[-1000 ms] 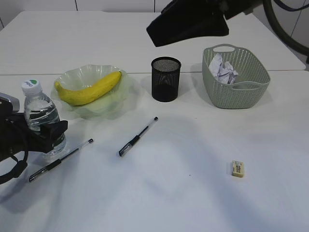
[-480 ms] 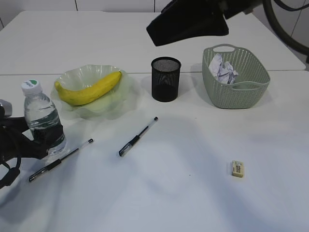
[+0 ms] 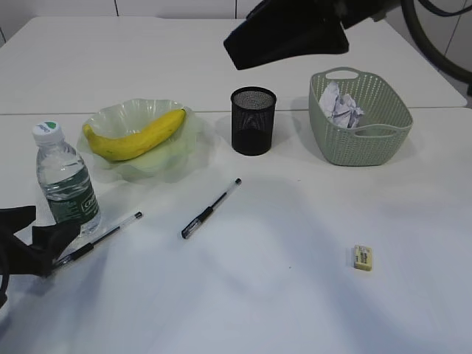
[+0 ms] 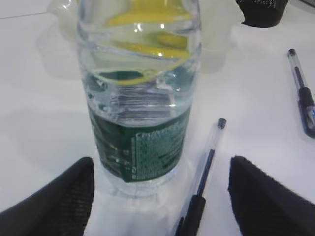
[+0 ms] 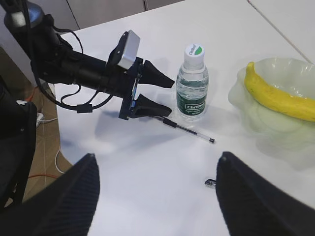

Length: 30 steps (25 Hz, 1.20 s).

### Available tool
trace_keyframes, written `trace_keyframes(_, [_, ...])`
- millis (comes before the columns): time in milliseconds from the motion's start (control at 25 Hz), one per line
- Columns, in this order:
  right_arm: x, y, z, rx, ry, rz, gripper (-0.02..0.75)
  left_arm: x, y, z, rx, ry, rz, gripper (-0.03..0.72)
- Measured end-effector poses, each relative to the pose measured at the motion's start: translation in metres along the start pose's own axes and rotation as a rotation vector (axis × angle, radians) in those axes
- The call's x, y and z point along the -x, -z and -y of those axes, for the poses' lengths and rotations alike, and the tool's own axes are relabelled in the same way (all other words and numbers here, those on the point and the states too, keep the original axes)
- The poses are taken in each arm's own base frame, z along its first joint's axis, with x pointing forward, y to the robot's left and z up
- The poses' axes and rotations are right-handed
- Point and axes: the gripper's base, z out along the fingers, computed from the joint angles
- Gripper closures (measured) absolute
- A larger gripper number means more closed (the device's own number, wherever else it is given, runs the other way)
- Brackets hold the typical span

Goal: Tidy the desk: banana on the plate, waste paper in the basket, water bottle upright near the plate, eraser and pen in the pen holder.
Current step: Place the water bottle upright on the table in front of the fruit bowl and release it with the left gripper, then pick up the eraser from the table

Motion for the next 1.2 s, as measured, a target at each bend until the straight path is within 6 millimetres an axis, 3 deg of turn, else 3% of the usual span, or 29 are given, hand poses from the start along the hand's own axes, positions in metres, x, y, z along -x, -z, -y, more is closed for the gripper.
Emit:
trace_keyframes(360, [0.002, 0.004, -0.003, -0.007, 0.002, 0.007, 0.192, 0.015, 0.033, 0.007, 0.035, 0.021, 0.078, 0.081])
trace_keyframes(640, [0.005, 0.019, -0.013, -0.056, 0.009, -0.015, 0.209, 0.032, 0.042, 0.009, 0.033, 0.06, 0.159, 0.087])
trace_keyframes(1200, [0.009, 0.037, -0.027, -0.099, 0.032, -0.021, 0.216, 0.055, 0.062, 0.014, 0.037, 0.132, 0.119, 0.097])
